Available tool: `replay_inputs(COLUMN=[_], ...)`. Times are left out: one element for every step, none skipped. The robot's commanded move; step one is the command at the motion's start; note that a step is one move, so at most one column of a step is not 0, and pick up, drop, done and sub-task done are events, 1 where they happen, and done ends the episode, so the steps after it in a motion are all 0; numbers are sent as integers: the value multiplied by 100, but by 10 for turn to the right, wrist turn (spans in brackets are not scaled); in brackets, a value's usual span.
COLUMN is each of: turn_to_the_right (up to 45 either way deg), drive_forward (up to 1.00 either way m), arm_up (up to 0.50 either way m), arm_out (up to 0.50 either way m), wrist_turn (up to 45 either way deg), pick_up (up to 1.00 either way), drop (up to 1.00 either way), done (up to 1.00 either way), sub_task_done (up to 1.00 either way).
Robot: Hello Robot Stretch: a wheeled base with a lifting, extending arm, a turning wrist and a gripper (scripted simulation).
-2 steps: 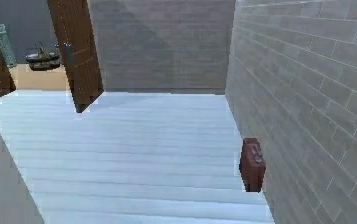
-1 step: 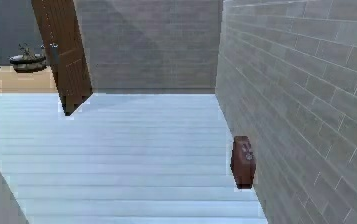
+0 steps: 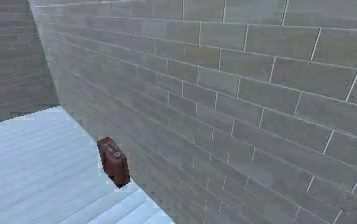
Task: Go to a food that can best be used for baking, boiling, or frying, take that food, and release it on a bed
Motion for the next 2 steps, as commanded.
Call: replay_inputs(turn_to_the_right=[450, 0], drive_forward=[0, 10], arm_up=[0, 0], arm_out=[0, 0], wrist_turn=[0, 0], pick_up=[0, 0], drop=[0, 0], done=[0, 0], sub_task_done=[0, 0])
